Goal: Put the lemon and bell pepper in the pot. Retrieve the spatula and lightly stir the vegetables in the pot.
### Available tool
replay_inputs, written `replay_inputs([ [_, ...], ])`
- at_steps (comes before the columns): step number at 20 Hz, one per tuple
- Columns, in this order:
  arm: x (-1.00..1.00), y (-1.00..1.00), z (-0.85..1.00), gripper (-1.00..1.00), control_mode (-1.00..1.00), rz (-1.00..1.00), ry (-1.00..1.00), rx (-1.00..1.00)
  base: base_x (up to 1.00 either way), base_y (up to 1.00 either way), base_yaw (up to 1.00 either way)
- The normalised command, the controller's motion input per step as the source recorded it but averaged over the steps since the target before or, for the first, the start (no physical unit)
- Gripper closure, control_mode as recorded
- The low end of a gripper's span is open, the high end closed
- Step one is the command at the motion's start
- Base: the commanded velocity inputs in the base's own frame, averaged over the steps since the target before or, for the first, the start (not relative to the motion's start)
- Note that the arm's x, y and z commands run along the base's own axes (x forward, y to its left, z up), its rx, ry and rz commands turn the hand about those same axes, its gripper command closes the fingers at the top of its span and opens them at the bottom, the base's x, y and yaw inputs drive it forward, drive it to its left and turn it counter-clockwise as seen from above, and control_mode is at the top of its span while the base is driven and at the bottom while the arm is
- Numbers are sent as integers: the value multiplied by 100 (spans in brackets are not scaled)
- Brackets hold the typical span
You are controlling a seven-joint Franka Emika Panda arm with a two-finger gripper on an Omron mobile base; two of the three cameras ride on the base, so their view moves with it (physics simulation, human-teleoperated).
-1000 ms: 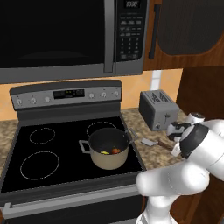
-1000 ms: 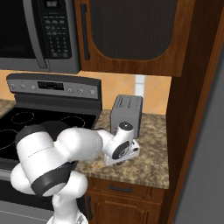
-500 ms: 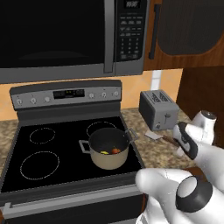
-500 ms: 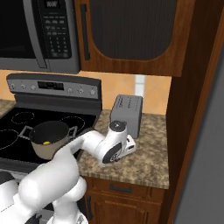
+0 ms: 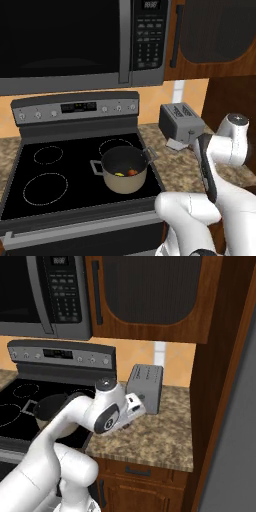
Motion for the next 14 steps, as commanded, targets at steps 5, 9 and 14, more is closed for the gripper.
replay_inputs([
  [5,-44,52,100,100,-100,13,4,-37,0,0,0],
  [9,-37,66,100,100,-100,21,0,-47,0,0,0],
  [14,0,93,96,100,-100,23,0,-50,0,0,0],
])
